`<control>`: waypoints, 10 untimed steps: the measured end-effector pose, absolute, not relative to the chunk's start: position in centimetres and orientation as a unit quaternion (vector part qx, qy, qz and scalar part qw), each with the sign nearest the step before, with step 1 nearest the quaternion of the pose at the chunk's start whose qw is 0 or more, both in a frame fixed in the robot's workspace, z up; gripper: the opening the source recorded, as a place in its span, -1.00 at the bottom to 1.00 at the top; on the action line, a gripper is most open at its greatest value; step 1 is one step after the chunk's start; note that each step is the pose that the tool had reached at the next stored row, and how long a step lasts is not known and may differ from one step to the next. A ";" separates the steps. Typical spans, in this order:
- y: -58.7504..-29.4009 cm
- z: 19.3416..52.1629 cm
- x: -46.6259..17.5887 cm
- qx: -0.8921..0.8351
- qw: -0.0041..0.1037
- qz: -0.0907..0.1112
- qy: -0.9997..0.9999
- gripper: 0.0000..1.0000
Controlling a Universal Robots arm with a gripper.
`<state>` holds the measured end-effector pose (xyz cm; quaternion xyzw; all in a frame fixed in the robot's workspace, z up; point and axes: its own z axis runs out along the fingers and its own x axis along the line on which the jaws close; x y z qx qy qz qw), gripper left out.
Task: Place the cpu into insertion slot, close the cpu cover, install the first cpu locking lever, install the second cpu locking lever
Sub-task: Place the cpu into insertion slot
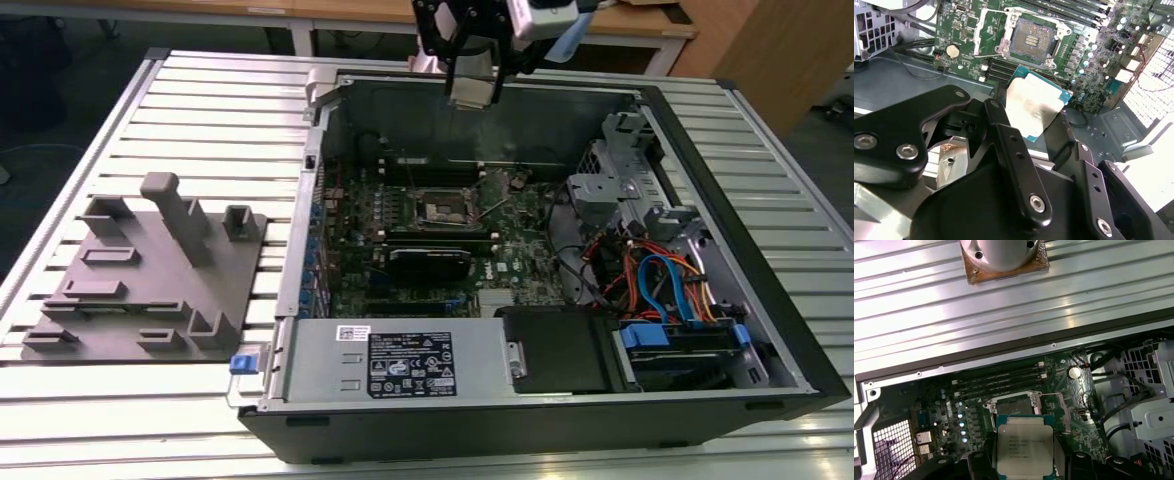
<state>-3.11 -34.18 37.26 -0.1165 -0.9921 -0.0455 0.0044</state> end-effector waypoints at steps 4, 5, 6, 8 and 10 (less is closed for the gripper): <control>-34.2 37.3 -3.1 -0.126 0.004 -0.046 -0.991 0.07; -34.2 37.3 -3.1 -0.127 0.004 -0.046 -0.991 0.07; -34.2 37.3 -3.1 -0.128 0.004 -0.046 -0.991 0.07; -34.2 37.3 -3.1 -0.129 0.004 -0.045 -0.991 0.07; -34.2 37.3 -3.1 -0.130 0.004 -0.046 -0.991 0.07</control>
